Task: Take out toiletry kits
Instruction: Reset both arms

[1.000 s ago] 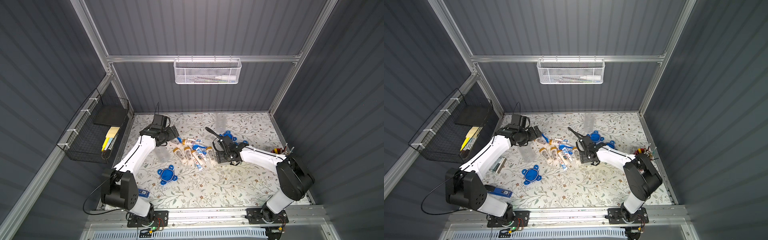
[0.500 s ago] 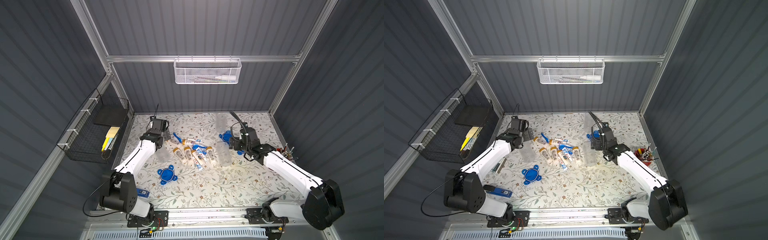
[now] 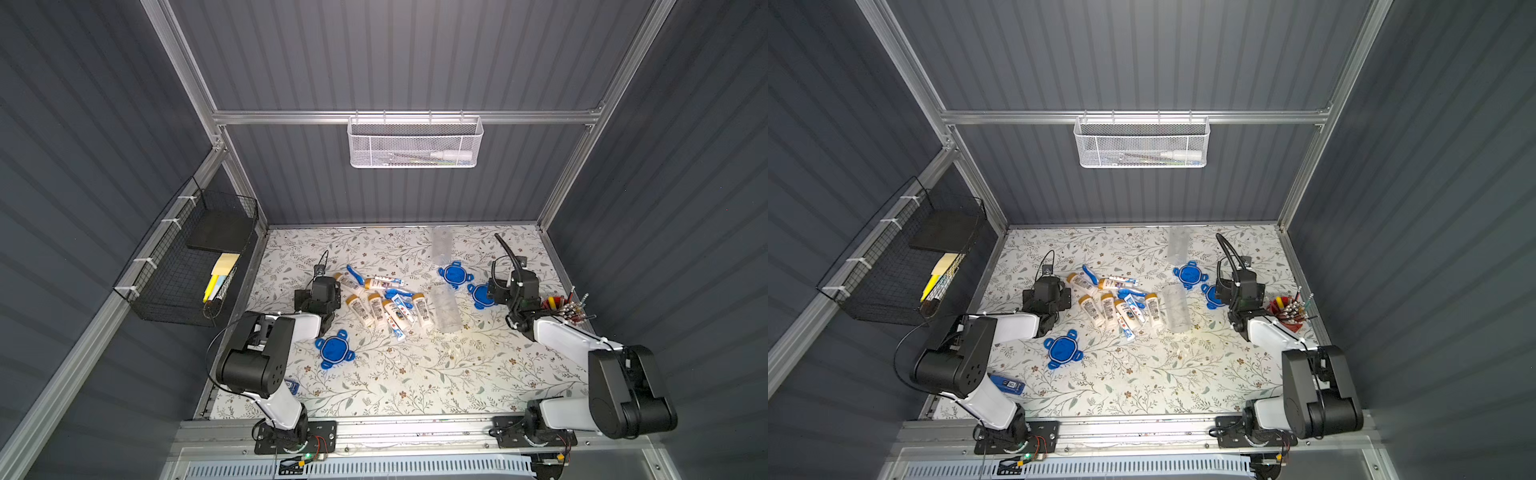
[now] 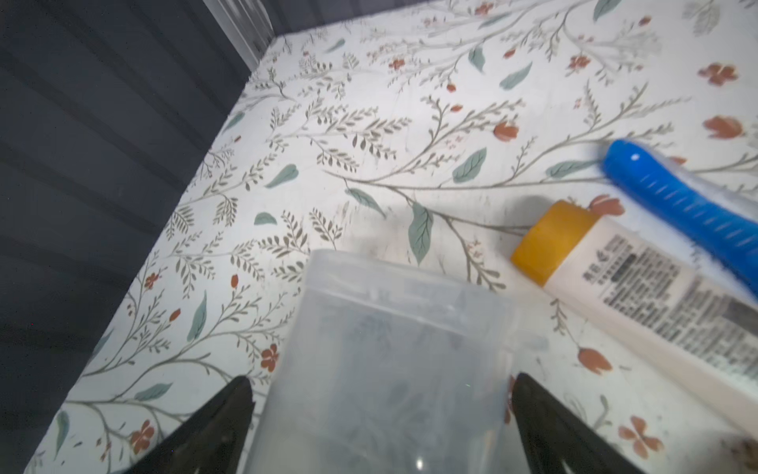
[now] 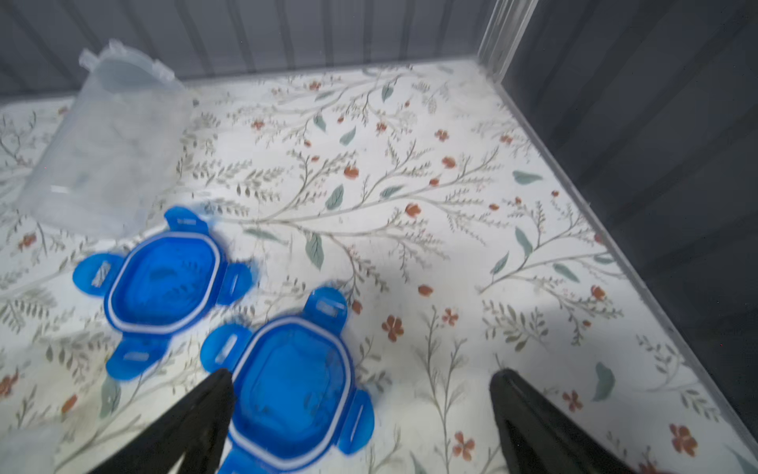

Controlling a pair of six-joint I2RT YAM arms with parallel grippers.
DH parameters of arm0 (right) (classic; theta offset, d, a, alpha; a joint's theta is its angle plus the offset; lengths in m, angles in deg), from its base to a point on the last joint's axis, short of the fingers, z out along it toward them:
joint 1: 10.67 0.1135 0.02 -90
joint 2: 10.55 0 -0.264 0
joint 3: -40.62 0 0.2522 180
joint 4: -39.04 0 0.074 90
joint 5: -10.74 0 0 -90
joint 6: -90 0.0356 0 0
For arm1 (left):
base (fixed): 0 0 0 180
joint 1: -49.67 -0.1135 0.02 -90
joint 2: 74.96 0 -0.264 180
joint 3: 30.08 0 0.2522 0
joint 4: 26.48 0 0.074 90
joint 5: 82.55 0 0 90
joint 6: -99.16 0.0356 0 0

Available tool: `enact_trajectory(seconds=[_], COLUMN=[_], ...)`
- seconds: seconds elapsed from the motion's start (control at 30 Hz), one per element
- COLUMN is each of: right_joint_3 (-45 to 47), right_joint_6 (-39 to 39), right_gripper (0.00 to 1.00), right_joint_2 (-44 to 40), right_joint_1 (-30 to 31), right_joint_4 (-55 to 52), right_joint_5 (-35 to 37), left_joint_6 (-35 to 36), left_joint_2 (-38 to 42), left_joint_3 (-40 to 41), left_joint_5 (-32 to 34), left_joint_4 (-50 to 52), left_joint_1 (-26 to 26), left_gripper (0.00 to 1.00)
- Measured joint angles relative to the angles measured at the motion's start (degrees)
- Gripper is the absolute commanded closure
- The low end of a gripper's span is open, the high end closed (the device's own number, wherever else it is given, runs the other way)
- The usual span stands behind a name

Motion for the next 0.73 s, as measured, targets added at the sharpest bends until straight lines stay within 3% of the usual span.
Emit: enact_trajectory(seconds=[0.13,0.27,0.43,0.53,0.73], right_joint_3=[4.2,9.0,17.7,17.0,13.2], right_joint_6=[-0.7,-0.4,-3.5,-4.1,-2.4], right_gripper=[0.01,0.01,0.01,0.01,0.01], right_joint_2=[7.0,8.2,17.2,19.3,11.3], right_joint_1=[-3.0,-4.1,-4.0,-4.0,-3.9], right_joint_4=[12.0,17.3,41.6,44.1,39.4], right_joint_5=[-0.9,-3.4,-7.6,-7.8,-6.9], left_joint_6=[0.2,0.1,0.0,0.0,0.0], left_joint_2=[-0.3,-1.0,-1.4,-1.4,-1.5], left_joint_3=[7.0,8.5,8.5,8.5,8.4], left_joint_5=[-4.6,-7.5,-8.9,-9.2,-9.2], left_joint_4=[-16.4,-21.8,-22.9,-23.0,-23.0], left_joint_1=[-6.3,-8.5,-8.3,-8.3,-8.1], left_gripper=[0.00,0.00,0.00,0.00,0.00])
